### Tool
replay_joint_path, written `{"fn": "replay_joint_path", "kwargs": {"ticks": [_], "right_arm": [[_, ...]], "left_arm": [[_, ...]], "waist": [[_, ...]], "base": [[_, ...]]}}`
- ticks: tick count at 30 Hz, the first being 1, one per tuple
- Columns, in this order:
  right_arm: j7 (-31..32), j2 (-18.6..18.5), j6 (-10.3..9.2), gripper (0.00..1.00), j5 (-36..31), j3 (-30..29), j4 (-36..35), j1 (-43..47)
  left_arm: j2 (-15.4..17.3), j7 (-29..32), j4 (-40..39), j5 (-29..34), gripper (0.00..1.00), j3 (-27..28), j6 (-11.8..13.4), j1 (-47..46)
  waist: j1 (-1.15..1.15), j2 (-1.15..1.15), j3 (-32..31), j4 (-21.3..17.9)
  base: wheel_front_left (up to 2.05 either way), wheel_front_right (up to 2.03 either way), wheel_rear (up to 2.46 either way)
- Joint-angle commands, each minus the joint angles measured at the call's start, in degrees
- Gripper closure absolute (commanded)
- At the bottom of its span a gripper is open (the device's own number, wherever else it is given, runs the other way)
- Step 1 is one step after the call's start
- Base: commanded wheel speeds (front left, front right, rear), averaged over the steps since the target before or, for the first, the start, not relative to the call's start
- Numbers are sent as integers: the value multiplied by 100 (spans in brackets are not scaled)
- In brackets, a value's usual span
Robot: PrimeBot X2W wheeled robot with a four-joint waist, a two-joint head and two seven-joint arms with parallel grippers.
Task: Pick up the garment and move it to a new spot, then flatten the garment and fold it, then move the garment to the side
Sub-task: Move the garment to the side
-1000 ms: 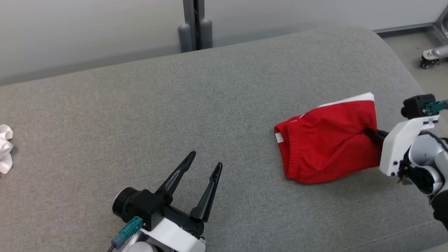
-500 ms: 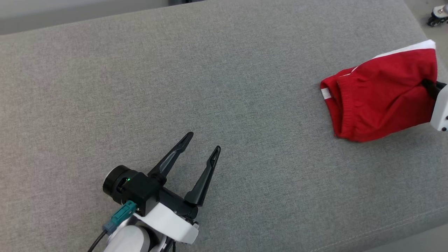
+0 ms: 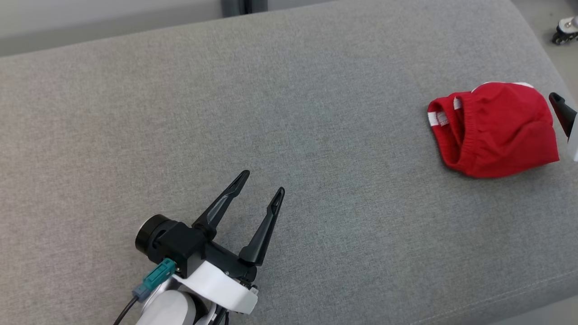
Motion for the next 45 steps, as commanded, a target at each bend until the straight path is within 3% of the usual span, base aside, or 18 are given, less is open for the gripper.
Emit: {"fn": "replay_joint_path", "kwargs": {"ticks": [1,15,21,26,31,37,45], "right_arm": [[-80,-31,3,0,-23,26,-27,-54],[-645,-528,3,0,328,275,-1711,701],[-720,-650,3,0,458,-23,-2641,1589],[-860,-624,3,0,449,-665,-3408,2600],[-1104,-359,3,0,118,-1540,-4109,3779],[-1461,255,3,0,-336,-2375,-5066,4996],[-1864,998,3,0,-832,-2871,-5666,6069]], "left_arm": [[13,-32,23,-52,0,25,33,-7],[32,-288,296,-210,0,423,328,367],[58,-329,327,-293,0,646,502,694],[107,-348,288,-349,0,810,598,911],[103,-358,301,-391,0,956,702,1113],[115,-365,435,-302,0,1153,882,1354],[-58,-368,507,-206,0,1450,897,1617]], "waist": [[0,0,-104,12],[0,0,-1236,394],[0,0,-1767,627],[0,0,-1980,884],[0,0,-2145,1111],[0,0,-2272,1290],[0,0,-2370,1432]], "base": [[0,0,0],[0,0,0],[0,0,0],[0,0,0],[0,0,0],[0,0,0],[0,0,0]]}}
